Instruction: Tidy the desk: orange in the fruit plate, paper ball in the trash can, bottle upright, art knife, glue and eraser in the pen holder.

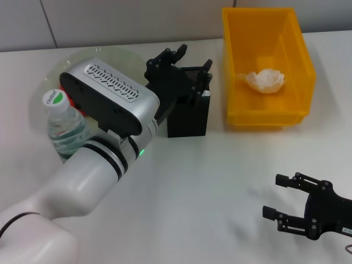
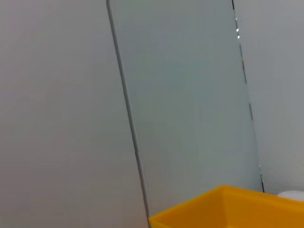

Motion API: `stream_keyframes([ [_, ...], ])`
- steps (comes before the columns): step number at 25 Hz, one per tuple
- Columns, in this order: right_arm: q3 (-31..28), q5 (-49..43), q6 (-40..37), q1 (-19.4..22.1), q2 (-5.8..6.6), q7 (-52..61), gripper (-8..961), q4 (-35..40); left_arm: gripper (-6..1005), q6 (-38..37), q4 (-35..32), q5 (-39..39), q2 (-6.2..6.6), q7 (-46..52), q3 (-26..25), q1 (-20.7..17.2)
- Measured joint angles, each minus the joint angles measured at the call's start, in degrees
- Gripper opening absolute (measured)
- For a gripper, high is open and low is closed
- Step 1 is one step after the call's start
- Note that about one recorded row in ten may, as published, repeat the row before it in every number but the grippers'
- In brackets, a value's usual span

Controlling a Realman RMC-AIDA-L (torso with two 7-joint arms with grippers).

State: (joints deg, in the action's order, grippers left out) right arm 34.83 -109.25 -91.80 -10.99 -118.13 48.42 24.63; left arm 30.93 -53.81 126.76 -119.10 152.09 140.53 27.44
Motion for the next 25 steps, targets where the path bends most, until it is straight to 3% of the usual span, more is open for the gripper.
stream_keyframes([
  [3, -0.23, 0.0, -0.8, 0.24, 0.01, -0.02, 805, 0.15, 462, -1.08, -4.63, 1.33, 0.81, 0.9, -0.01, -1.97],
  [10, -2.14, 0.28, -3.1, 0.7, 0.72, -0.02, 805, 0.37, 656, -8.5, -20.38, 16.96, 3.98, 5.06, -1.73, -10.4],
  [15, -2.81, 0.32, -4.4, 0.74, 1.12, -0.01, 805, 0.78, 761, -5.76, -25.88, 22.14, 5.52, 9.08, -1.99, -14.92],
  [17, -3.34, 0.34, -4.93, 0.89, 1.11, -0.01, 805, 1.39, 782, -0.73, -27.39, 25.55, 6.36, 12.24, -1.48, -17.04],
  [22, -4.83, 0.37, -6.09, 1.16, 1.02, 0.01, 805, 2.06, 784, 4.13, -27.32, 26.36, 6.61, 12.65, -0.84, -18.23],
  [23, -4.97, 0.38, -6.18, 1.19, 1.08, 0.01, 805, 2.09, 784, 18.19, -23.43, 27.08, 6.69, 12.76, 1.72, -19.63],
  [24, -5.06, 0.39, -6.27, 1.21, 1.11, 0.02, 805, 2.12, 784, 24.63, -19.53, 28.47, 6.63, 12.84, 2.83, -19.15],
  [25, -5.1, 0.4, -6.28, 1.22, 1.15, 0.02, 805, 2.31, 784, 25.85, -18.69, 28.88, 6.69, 12.86, 3.12, -18.89],
])
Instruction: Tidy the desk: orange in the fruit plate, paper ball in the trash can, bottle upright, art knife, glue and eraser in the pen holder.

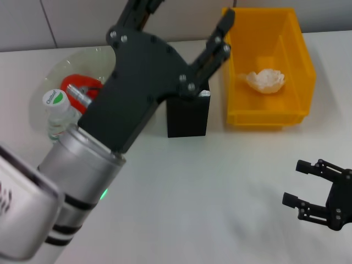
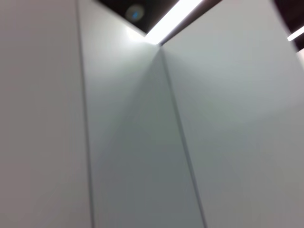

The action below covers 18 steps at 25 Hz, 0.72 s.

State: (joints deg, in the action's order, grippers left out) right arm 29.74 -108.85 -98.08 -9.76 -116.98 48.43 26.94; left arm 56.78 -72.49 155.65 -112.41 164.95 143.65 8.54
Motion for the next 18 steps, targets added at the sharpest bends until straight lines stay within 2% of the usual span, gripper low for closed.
stream_keyframes([
  [1, 0.0, 0.0, 0.0, 0.0, 0.0, 0.0, 805, 0.0, 785, 0.0, 0.0, 0.0, 0.0, 0.0, 0.0, 0.0],
  [2, -0.03, 0.01, -0.01, 0.01, 0.01, 0.0, 805, 0.13, 785, 1.1, 1.76, 0.55, 0.82, 0.08, 0.74, 1.01],
  [5, -0.03, 0.04, -0.01, 0.01, 0.0, 0.05, 805, 0.51, 785, 0.67, 2.9, 0.05, 1.31, 0.15, 0.87, 1.29],
  [9, -0.04, 0.05, -0.01, 0.02, 0.01, 0.22, 805, 0.9, 786, -0.43, 5.4, -1.1, 1.46, 0.18, 0.34, 1.05],
  [13, -0.07, 0.05, -1.29, 0.12, 0.0, 0.26, 805, 1.99, 787, -5.29, 11.68, -3.28, 0.72, 0.18, -0.31, 2.75],
  [18, -2.7, 0.06, -3.45, 0.85, 0.0, 0.0, 805, 4.76, 787, -4.94, 15.62, -2.55, 0.06, 0.15, 2.65, 3.1],
])
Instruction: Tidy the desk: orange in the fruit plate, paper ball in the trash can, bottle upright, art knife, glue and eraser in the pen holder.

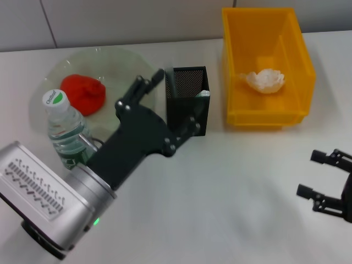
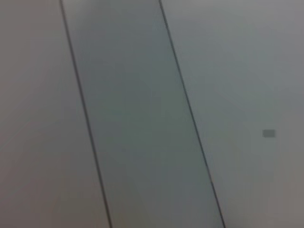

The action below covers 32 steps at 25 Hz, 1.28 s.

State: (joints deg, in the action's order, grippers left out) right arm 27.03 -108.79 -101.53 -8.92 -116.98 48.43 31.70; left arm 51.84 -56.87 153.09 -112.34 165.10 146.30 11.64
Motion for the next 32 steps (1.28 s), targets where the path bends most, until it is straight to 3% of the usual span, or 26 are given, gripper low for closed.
stream_keyframes([
  [9, -2.96, -0.09, -0.15, -0.89, 1.4, -0.94, 805, 0.88, 786, -2.6, -1.8, -0.92, 0.36, 0.06, 1.51, -0.82],
  [11, -3.49, -0.1, 0.29, -0.98, 1.46, -1.47, 805, 0.91, 785, -18.4, -11.72, -4.19, 1.57, 0.04, -1.42, 1.73],
  [13, -3.62, -0.14, 0.83, -1.02, 1.48, -1.92, 805, 0.98, 784, -27.79, -16.72, -4.76, 2.29, 0.01, -3.05, 3.3],
  [14, -3.63, -0.15, 0.95, -1.02, 1.49, -2.03, 805, 1.01, 784, -27.79, -16.72, -4.76, 2.29, 0.01, -3.05, 3.3],
  [15, -3.64, -0.17, 1.13, -1.02, 1.51, -2.09, 805, 1.05, 783, -35.23, -21.5, -5.62, 3.31, 0.0, -3.95, 4.73],
  [18, -3.65, -0.3, 2.02, -1.02, 1.58, -2.11, 806, 1.15, 783, -38.09, -24.3, -7.29, 4.3, 0.0, -4.33, 6.07],
  [20, -3.59, -0.34, 2.35, -1.1, 1.58, -2.14, 806, 1.3, 783, -45.37, -28.52, -9.7, 5.63, -0.04, -6.03, 8.57],
  [26, -3.61, -0.39, 2.57, -1.36, 1.58, -2.27, 806, 1.42, 782, -51.36, -32.27, -10.82, 5.63, -0.12, -7.83, 9.97],
  [32, -3.37, -0.44, 3.12, -1.37, 1.58, -2.73, 806, 1.01, 782, -56.73, -36.26, -16.38, 7.61, -0.91, -11.37, 10.82],
])
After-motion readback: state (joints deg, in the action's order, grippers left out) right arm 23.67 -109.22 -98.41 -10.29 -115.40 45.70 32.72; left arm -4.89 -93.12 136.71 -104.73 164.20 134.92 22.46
